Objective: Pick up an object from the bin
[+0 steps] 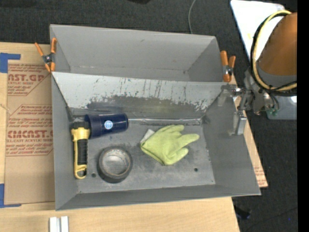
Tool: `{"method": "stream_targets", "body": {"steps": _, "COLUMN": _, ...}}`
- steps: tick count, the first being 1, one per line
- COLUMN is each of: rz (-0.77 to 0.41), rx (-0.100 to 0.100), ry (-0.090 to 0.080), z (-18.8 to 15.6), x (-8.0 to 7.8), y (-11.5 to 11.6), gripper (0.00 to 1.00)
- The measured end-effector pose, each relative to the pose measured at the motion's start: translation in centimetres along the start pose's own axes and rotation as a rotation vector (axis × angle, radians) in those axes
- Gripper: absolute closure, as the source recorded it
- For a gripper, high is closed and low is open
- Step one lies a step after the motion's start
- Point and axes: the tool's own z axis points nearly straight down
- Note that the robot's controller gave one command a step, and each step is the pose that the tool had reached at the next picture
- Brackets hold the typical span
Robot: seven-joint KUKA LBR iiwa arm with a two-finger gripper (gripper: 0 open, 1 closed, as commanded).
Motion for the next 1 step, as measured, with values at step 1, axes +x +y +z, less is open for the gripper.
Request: {"method": "stream_targets", "body": {"steps": 1, "rz": -0.002, "rx": 0.002, "ry": -0.008, "z": -0.53, "x": -0.14, "y": 0.10, "gripper": 0.00}}
